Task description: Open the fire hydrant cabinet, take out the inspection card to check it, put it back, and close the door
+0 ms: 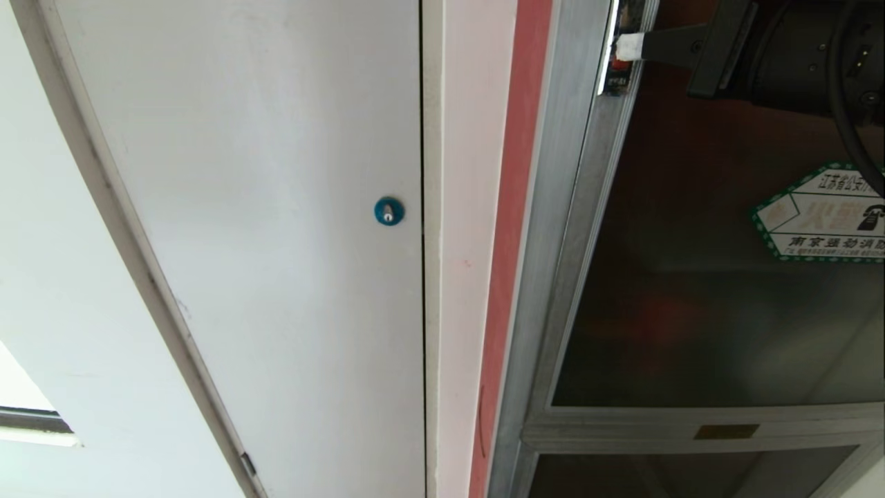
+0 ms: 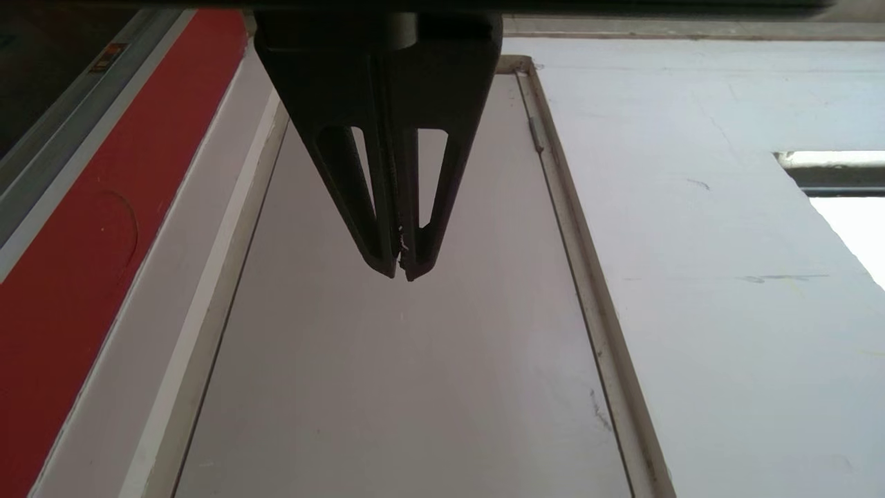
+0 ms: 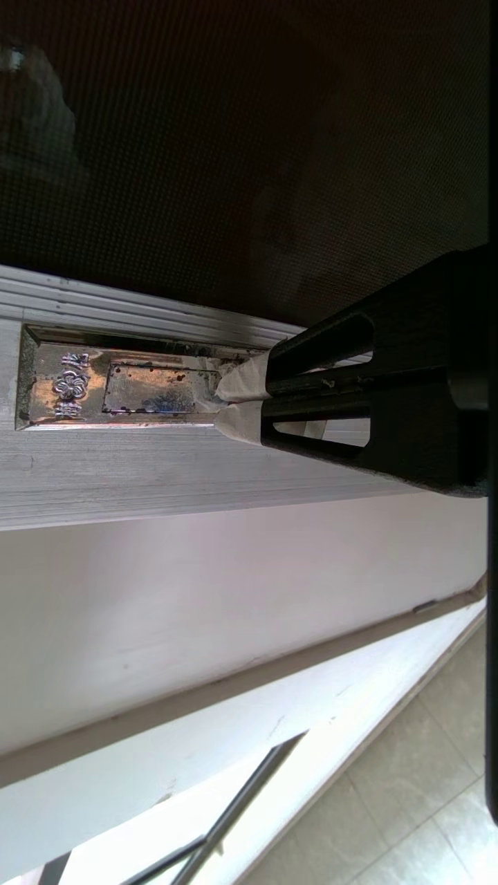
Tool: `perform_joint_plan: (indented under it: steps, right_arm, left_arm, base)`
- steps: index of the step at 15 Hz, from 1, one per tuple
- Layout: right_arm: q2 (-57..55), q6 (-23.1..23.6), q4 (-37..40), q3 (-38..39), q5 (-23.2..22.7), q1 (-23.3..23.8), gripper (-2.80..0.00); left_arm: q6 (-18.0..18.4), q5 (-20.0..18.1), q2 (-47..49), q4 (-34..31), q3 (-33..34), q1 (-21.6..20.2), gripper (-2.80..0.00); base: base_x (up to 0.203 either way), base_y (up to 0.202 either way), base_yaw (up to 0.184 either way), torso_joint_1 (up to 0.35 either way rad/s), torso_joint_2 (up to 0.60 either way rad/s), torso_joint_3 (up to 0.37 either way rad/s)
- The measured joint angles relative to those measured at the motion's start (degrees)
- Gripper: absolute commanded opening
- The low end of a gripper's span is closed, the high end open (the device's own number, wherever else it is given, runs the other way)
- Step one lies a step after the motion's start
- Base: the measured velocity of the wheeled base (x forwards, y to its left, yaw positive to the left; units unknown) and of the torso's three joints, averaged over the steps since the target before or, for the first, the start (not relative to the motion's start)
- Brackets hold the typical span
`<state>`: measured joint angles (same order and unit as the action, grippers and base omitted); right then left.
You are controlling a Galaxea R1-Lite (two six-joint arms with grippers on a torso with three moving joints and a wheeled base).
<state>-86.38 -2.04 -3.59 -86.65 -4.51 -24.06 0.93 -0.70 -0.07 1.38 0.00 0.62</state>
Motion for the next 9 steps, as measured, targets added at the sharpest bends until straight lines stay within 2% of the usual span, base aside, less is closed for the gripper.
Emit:
perform_joint_plan:
  steps: [5,9]
  right_arm:
    - [2.20,-0.16,0.44,0.41,-0.11,-0.49,-2.80]
    - [7.86,-0.27,0.24,3.85,-0.20,-3.48,-2.80]
  left_arm:
    - [-0.02,0.02,0.00,0.00,0.00,0.00,-2.80]
    - [-0.05,0.00,0.00,0.00,0.00,0.00,-2.80]
  base:
    - [0.000,0.000,0.000,0.000,0.00,0.000]
    - [0.000,0.000,0.000,0.000,0.00,0.000]
